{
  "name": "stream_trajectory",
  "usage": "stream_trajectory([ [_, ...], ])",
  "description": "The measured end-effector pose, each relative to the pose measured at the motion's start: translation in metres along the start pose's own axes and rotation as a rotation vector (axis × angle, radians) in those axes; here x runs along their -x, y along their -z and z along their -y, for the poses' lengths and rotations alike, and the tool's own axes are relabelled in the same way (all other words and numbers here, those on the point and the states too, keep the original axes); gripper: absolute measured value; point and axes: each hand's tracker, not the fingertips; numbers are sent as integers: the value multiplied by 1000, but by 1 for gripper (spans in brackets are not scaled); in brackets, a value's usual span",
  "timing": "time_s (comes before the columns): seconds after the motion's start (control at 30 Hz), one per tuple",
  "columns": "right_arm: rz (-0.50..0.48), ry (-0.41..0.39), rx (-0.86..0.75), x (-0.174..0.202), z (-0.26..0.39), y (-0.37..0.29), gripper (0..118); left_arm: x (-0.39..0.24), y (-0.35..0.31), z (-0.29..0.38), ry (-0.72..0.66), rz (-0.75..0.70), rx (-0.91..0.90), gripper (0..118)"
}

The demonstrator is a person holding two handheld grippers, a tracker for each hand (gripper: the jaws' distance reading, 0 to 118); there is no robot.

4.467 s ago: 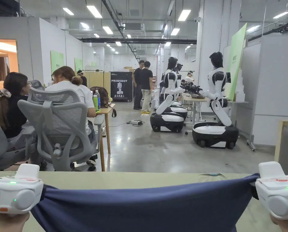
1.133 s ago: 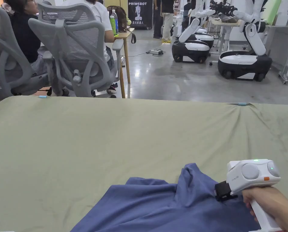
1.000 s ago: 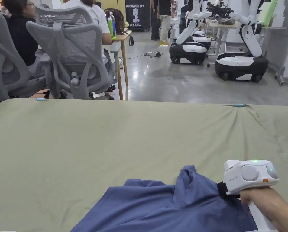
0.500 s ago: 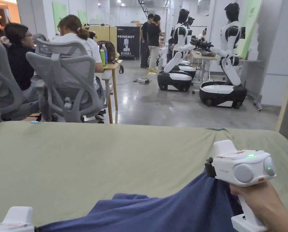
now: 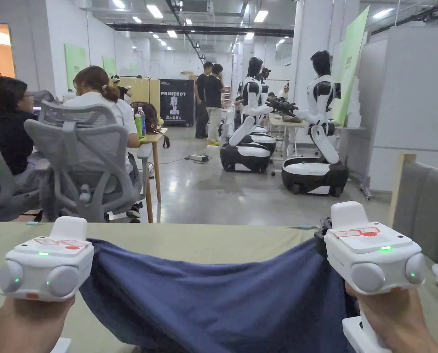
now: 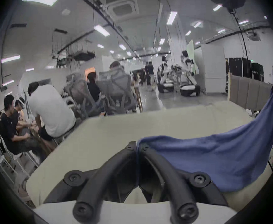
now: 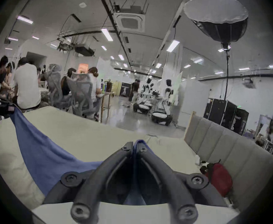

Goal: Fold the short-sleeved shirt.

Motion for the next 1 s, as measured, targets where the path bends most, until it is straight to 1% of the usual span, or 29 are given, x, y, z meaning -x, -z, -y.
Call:
stream_trajectory([
  [0.07, 18, -9, -19, -9, -19, 1, 3, -1, 3, -26, 9, -3, -30, 0],
  [0.13, 46, -35, -47, -17, -40, 6, 3, 1, 8, -51, 27, -35, -55, 0],
  [0.23, 90, -57, -85, -33, -74, 16, 3, 9, 23, -87, 32, -59, -58, 0],
  [0.33, 114, -47, -111, -50, -106, 32, 3, 19, 40, -117, 29, -107, -83, 0],
  [0.5, 140, -51, -152, -66, -154, 61, 3, 29, 64, -162, 32, -165, -138, 0],
  [0.63, 167, -38, -203, -71, -188, 80, 3, 33, 72, -200, 12, -200, -199, 0],
  [0.67, 176, -34, -216, -72, -197, 84, 3, 36, 84, -211, 18, -201, -206, 0],
  [0.83, 192, -13, -265, -74, -237, 100, 3, 40, 96, -252, 37, -238, -250, 0],
  [1.0, 214, -18, -293, -72, -255, 114, 3, 43, 107, -274, -5, -246, -282, 0],
])
